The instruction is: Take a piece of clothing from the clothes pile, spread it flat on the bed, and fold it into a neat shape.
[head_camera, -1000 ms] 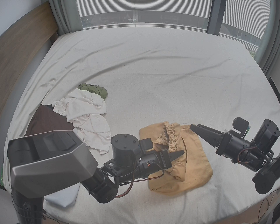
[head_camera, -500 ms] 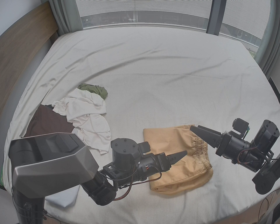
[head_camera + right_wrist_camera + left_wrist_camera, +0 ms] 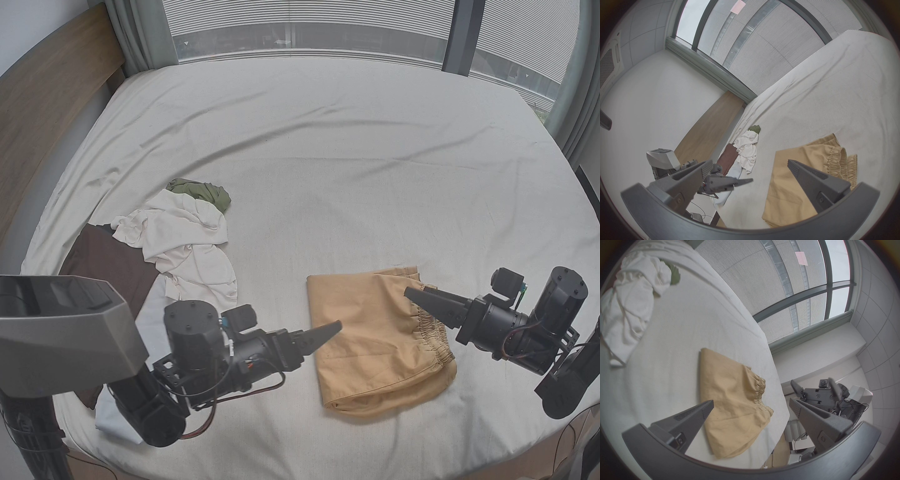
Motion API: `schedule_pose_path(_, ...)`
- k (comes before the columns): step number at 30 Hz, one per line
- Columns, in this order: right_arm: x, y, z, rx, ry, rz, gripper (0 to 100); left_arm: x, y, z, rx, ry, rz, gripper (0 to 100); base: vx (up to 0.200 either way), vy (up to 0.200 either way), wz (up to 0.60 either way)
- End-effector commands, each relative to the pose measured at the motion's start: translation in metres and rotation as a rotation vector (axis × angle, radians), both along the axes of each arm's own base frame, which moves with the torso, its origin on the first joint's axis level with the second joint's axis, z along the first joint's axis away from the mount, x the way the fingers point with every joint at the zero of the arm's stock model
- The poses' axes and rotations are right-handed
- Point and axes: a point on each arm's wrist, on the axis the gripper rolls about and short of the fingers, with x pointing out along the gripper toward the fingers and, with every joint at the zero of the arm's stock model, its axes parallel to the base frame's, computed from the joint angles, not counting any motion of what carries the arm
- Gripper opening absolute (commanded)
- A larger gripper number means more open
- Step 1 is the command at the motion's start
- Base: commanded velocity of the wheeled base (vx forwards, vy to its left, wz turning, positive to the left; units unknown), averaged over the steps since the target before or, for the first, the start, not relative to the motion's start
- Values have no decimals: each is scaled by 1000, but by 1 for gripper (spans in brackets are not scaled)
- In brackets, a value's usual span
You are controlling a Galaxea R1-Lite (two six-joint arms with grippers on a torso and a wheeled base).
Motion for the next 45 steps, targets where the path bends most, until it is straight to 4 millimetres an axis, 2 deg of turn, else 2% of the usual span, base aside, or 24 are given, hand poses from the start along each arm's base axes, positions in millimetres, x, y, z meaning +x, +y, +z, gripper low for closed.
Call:
schedule_pose_path(1,0,0,-21,-40,81,-1,100,-5,26,15,-9,-56,53,100,0,0,0)
schedule_pose_path(8,4,-7,-54,-137,171,-25,100,-7,28,9,55,-90,43,100,0,0,0)
schedule_pose_path(15,-6,-12,-67,-179,242,-25,100,-8,32,11,54,-92,51,100,0,0,0)
schedule_pose_path(25,-9,-32,-102,-295,356,-68,100,-8,31,6,59,-74,45,100,0,0,0)
schedule_pose_path(32,-6,-34,-103,-294,351,-78,100,-8,29,1,68,-60,40,100,0,0,0)
schedule_pose_path(38,5,-48,-94,-266,306,-154,100,-8,29,0,70,-58,40,100,0,0,0)
schedule_pose_path(42,13,-56,-96,-266,302,-187,100,-9,28,-1,72,-55,36,100,0,0,0)
schedule_pose_path(45,19,-64,-105,-287,312,-216,100,-8,27,-3,78,-50,34,100,0,0,0)
